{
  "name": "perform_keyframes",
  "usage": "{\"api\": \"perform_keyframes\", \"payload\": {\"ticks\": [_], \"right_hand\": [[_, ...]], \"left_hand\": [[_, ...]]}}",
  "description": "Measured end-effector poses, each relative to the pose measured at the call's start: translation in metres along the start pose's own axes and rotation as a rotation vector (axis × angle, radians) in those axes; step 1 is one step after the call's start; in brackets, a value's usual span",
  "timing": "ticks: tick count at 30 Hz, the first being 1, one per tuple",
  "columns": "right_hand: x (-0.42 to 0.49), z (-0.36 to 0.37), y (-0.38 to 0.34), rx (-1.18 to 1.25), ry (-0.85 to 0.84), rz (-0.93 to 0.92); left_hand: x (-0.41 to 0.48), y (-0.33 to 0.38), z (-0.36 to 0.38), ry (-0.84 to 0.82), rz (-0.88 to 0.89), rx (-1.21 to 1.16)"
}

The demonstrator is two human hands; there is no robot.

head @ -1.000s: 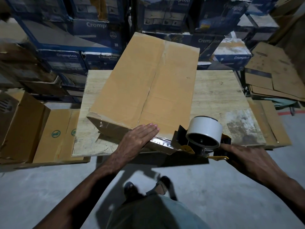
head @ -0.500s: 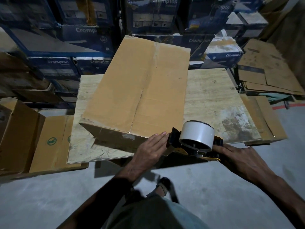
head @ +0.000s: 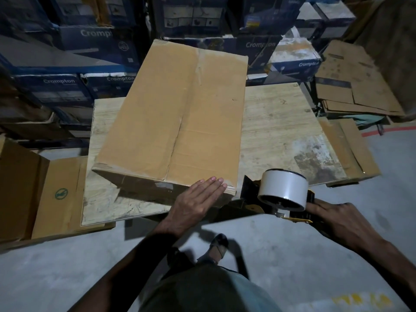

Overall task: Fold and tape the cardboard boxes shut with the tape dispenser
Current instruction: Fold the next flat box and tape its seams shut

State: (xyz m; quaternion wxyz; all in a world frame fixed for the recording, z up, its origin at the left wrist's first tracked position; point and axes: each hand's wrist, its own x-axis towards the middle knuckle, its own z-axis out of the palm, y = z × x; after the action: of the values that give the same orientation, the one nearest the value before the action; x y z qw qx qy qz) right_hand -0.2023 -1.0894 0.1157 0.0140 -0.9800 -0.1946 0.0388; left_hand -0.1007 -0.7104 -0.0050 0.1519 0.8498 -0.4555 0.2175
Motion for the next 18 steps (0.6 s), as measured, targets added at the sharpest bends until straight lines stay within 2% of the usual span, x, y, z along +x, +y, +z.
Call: {"api": "perform_keyframes", "payload": {"ticks": [4, 8, 13, 18], "right_hand": [[-0.015, 0.031, 0.013, 0.043, -0.011, 0.035], [-0.005, 0.06, 0.009, 0.059, 0.098, -0.074], [0.017, 0.109, -0.01, 0.142, 0.16, -0.057], [0.024, 0.122, -0.021, 0.236, 0.192, -0.054]], "left_hand": [[-0.001, 0.001, 0.002, -0.019, -0.028, -0.021], [-0.001, 0.004, 0.002, -0.017, -0.068, -0.049], [0.0, 0.007, 0.0, 0.007, -0.097, -0.053], [0.007, 0.017, 0.008, 0.041, -0.173, -0.012]]}}
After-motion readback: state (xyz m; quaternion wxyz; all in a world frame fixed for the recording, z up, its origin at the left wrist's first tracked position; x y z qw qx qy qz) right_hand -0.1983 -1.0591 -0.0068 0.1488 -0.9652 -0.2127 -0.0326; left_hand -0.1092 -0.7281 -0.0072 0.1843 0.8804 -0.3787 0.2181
